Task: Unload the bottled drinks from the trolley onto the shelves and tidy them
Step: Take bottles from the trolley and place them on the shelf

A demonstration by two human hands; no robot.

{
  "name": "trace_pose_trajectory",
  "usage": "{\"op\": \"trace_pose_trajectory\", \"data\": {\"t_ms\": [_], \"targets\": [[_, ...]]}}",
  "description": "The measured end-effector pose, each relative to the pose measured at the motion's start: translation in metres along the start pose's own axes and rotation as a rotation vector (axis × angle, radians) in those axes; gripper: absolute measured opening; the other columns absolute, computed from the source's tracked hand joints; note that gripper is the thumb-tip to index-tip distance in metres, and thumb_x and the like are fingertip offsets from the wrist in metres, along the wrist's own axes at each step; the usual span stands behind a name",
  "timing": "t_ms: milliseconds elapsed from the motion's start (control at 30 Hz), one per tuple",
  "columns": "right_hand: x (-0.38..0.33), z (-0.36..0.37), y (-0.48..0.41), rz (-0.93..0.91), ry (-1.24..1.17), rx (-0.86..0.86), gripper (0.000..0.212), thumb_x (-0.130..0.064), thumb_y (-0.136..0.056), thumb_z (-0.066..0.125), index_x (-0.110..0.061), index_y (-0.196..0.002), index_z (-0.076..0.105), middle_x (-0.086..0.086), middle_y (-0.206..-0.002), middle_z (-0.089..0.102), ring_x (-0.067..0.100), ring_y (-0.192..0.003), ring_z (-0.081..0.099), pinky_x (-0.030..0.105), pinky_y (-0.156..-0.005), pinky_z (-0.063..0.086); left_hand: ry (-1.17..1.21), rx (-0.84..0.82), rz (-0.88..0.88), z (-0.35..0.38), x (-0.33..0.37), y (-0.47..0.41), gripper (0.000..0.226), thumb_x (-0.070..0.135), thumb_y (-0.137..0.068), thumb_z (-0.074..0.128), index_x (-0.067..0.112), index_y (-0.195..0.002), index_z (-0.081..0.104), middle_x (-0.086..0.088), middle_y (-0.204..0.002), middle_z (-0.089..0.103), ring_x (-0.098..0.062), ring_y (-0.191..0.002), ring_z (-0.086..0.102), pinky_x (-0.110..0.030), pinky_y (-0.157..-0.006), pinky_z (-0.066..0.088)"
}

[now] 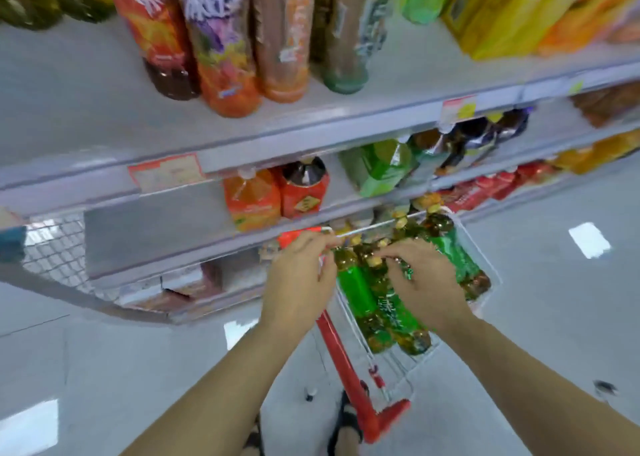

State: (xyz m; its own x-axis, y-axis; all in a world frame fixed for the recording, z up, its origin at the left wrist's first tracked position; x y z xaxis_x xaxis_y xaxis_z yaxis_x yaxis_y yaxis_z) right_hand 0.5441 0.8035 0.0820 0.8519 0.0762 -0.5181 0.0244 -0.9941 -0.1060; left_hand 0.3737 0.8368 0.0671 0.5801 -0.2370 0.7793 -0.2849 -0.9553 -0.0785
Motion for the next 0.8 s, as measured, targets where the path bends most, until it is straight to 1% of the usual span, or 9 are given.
{"op": "trace_pose_trajectory", "data": {"t_ms": [67, 167, 267, 400, 500, 633, 733, 767, 800], "targets": [[0.054, -0.004, 0.022, 0.131, 0.028, -0.026, 0.018, -0.006, -0.081, 0.060, -0.014, -0.093, 0.072, 0.003, -0.089, 0.071, 0.010, -0.091, 0.056, 0.011, -0.085, 0.035, 0.019, -0.100, -0.058, 0.048, 0.003, 0.004, 0.024, 0.014, -0.090, 0.050, 0.020, -0.106, 0.066, 0.003, -0.109, 0.062, -0.017, -0.092, 0.061, -0.035, -0.083, 0.049], [0.128, -0.005, 0.043, 0.335, 0.044, -0.100, 0.027, -0.003, -0.082, 0.063, -0.013, -0.106, 0.068, 0.008, -0.106, 0.066, 0.026, -0.104, 0.058, 0.027, -0.088, 0.042, 0.039, -0.217, -0.157, 0.111, 0.004, 0.007, 0.026, 0.014, -0.093, 0.050, 0.022, -0.115, 0.062, 0.005, -0.116, 0.059, -0.012, -0.095, 0.059, -0.029, -0.083, 0.048], [0.185, 0.000, 0.052, 0.463, 0.074, -0.190, 0.040, -0.012, -0.084, 0.063, -0.015, -0.124, 0.057, 0.009, -0.123, 0.055, 0.025, -0.117, 0.048, 0.027, -0.091, 0.038, 0.043, -0.269, -0.268, 0.163, 0.001, 0.008, 0.030, 0.018, -0.094, 0.051, 0.025, -0.122, 0.057, 0.006, -0.125, 0.055, -0.010, -0.090, 0.060, -0.024, -0.081, 0.048], [0.238, 0.011, 0.045, 0.576, 0.009, -0.218, 0.061, -0.024, -0.085, 0.064, -0.015, -0.139, 0.039, 0.010, -0.137, 0.043, 0.022, -0.117, 0.044, 0.032, -0.100, 0.033, 0.066, -0.317, -0.393, 0.215, -0.005, 0.002, 0.037, 0.018, -0.094, 0.051, 0.023, -0.130, 0.050, 0.004, -0.133, 0.048, -0.002, -0.081, 0.051, -0.015, -0.073, 0.043], [0.267, 0.024, 0.036, 0.659, -0.108, -0.216, 0.070, -0.040, -0.087, 0.059, -0.019, -0.146, 0.027, 0.009, -0.147, 0.035, 0.024, -0.134, 0.034, 0.036, -0.108, 0.028, 0.049, -0.324, -0.405, 0.241, -0.002, -0.007, 0.040, 0.020, -0.094, 0.051, 0.023, -0.134, 0.046, 0.004, -0.133, 0.049, -0.005, -0.087, 0.055, -0.018, -0.075, 0.045], [0.289, 0.044, 0.033, 0.732, -0.382, -0.212, 0.074, -0.050, -0.085, 0.058, -0.028, -0.146, 0.023, 0.001, -0.148, 0.037, 0.021, -0.133, 0.038, 0.044, -0.111, 0.031, 0.230, -0.385, -0.534, 0.268, 0.012, -0.020, 0.057, 0.027, -0.095, 0.051, 0.018, -0.146, 0.027, 0.002, -0.142, 0.045, -0.007, -0.107, 0.054, -0.017, -0.085, 0.046], [0.296, 0.052, 0.034, 0.754, -0.446, -0.202, 0.094, -0.072, -0.066, 0.056, -0.033, -0.145, 0.024, -0.004, -0.144, 0.043, 0.018, -0.130, 0.043, 0.047, -0.107, 0.038, 0.377, -0.416, -0.709, 0.286, 0.019, -0.029, 0.045, 0.037, -0.093, 0.054, 0.017, -0.131, 0.039, 0.010, -0.120, 0.056, 0.002, -0.090, 0.053, -0.007, -0.070, 0.038], [0.298, 0.054, 0.035, 0.755, -0.446, -0.203, 0.100, -0.079, -0.059, 0.053, -0.034, -0.144, 0.025, -0.004, -0.144, 0.044, 0.018, -0.130, 0.044, 0.047, -0.106, 0.039, 0.424, -0.379, -0.781, 0.290, 0.020, -0.033, 0.040, 0.041, -0.090, 0.057, 0.019, -0.120, 0.041, 0.012, -0.112, 0.056, 0.001, -0.094, 0.054, -0.007, -0.070, 0.040], [0.300, 0.056, 0.034, 0.747, -0.437, -0.205, 0.103, -0.083, -0.056, 0.051, -0.033, -0.143, 0.027, -0.005, -0.143, 0.044, 0.018, -0.130, 0.044, 0.047, -0.106, 0.039, 0.467, -0.337, -0.845, 0.296, 0.019, -0.035, 0.051, 0.046, -0.086, 0.061, 0.020, -0.124, 0.039, 0.010, -0.115, 0.055, -0.005, -0.107, 0.054, -0.012, -0.079, 0.043]]}}
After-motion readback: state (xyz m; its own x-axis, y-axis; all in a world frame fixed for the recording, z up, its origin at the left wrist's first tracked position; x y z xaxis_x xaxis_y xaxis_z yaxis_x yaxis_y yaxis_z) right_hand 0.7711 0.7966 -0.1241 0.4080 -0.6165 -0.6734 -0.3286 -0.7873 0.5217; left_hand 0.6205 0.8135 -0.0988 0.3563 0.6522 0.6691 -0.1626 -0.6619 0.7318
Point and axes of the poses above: each hand's wrist, its own y-axis away from the middle knuckle, its own z-axis out of the palm, x = y × z, the point moved 5 cm from there along -y, towards the middle knuckle
